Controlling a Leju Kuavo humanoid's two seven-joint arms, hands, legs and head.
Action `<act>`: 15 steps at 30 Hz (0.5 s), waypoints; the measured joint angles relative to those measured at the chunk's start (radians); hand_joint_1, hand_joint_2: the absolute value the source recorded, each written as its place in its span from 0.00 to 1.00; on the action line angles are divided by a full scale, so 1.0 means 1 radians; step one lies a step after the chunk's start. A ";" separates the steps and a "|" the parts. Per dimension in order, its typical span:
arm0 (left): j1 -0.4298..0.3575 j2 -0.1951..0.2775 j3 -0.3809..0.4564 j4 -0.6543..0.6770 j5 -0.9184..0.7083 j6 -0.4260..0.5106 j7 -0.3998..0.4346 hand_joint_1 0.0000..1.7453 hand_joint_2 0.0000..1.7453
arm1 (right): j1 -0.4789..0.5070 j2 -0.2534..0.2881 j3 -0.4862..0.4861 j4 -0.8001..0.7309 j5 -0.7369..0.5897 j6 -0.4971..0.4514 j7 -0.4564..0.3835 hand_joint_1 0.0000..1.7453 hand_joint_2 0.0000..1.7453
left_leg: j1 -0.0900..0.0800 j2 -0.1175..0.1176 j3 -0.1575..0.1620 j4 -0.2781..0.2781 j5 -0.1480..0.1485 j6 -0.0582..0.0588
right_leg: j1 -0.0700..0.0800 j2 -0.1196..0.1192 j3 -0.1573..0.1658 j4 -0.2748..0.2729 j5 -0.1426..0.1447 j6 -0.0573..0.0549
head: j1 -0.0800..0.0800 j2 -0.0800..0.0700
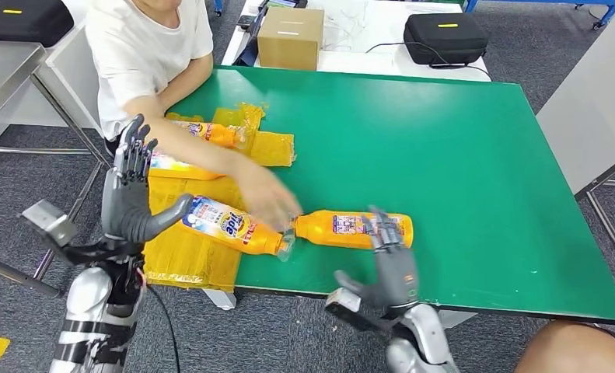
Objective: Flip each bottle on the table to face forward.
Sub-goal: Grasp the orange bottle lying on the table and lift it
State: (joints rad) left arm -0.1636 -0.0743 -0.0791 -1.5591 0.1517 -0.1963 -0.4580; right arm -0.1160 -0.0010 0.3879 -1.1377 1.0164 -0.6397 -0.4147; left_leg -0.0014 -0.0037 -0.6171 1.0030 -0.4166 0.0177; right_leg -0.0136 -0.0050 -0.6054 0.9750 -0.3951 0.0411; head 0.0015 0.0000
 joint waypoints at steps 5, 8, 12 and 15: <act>0.085 -0.018 0.006 -0.103 -0.007 0.022 -0.002 0.00 1.00 | -0.015 -0.053 -0.092 0.033 0.089 0.096 0.093 0.00 1.00 | 0.000 0.000 -0.001 0.000 0.000 0.000 | 0.000 0.000 -0.001 0.000 0.000 0.000 | 0.000 0.000; 0.101 -0.025 0.001 -0.125 -0.036 0.036 -0.011 0.00 1.00 | -0.037 -0.069 -0.108 0.058 0.112 0.131 0.104 0.00 1.00 | 0.000 0.000 -0.001 0.000 0.000 0.000 | 0.000 0.000 -0.001 0.000 0.000 0.000 | 0.000 0.000; 0.107 -0.034 -0.014 -0.134 -0.058 0.049 -0.021 0.00 1.00 | -0.070 -0.078 -0.112 0.105 0.125 0.153 0.106 0.00 1.00 | 0.000 0.000 -0.001 0.000 0.000 0.000 | 0.000 0.000 -0.001 0.000 0.000 0.000 | 0.000 0.000; 0.106 -0.038 -0.023 -0.134 -0.059 0.052 -0.020 0.00 1.00 | -0.102 -0.080 -0.112 0.155 0.140 0.158 0.106 0.00 1.00 | 0.000 0.000 -0.001 0.000 0.000 0.000 | 0.000 0.000 -0.001 0.000 0.000 0.000 | 0.000 0.000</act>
State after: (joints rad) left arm -0.0572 -0.1121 -0.1019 -1.6927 0.0931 -0.1439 -0.4779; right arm -0.2179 -0.0812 0.2757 -0.9826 1.1562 -0.4818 -0.3088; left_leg -0.0013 -0.0034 -0.6177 1.0031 -0.4163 0.0178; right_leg -0.0134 -0.0051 -0.6063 0.9750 -0.3948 0.0413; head 0.0014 0.0000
